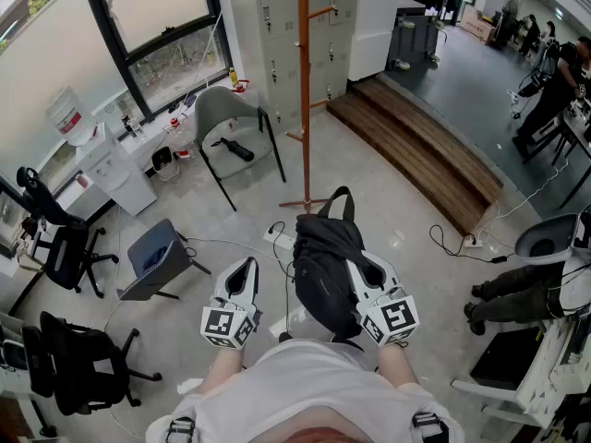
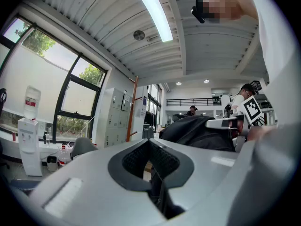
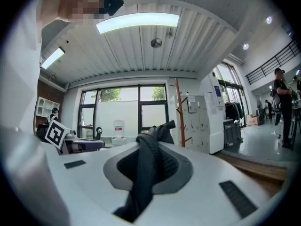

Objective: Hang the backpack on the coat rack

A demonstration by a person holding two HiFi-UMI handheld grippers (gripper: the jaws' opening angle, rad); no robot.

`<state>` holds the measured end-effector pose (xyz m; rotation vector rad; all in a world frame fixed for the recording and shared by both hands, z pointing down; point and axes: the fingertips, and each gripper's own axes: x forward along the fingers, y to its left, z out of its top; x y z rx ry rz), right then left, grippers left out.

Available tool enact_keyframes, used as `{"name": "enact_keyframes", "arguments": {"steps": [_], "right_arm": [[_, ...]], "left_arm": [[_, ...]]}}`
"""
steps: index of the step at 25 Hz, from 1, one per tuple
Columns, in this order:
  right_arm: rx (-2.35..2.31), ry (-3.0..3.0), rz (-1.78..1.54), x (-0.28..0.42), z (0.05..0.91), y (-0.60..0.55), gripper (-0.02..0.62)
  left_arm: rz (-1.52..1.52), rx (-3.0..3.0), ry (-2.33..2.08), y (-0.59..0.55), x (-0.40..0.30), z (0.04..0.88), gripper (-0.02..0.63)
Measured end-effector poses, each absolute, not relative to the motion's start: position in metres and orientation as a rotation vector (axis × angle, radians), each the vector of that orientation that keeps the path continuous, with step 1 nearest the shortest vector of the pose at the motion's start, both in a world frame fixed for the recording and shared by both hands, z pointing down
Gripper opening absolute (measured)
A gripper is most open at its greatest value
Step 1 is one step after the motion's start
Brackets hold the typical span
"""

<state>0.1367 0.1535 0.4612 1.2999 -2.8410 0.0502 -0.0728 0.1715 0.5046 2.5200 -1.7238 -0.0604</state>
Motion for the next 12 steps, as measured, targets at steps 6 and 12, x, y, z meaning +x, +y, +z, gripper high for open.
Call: {"name": "enact_keyframes", "arguments": {"steps": [6,12], "right_arm": [[1.318,-2.85,0.064,0.106,0.462,0.146,0.043],[1.308,-2.871,0.131,0.097,0.463,0.138,0.043]], "left_arm": [[-0.059,2.524,-1.734,0.162,-0.099,0.505,0.009],[-0.094,2.497,-1.772,0.159,-0.098,0.498,0.009]]}}
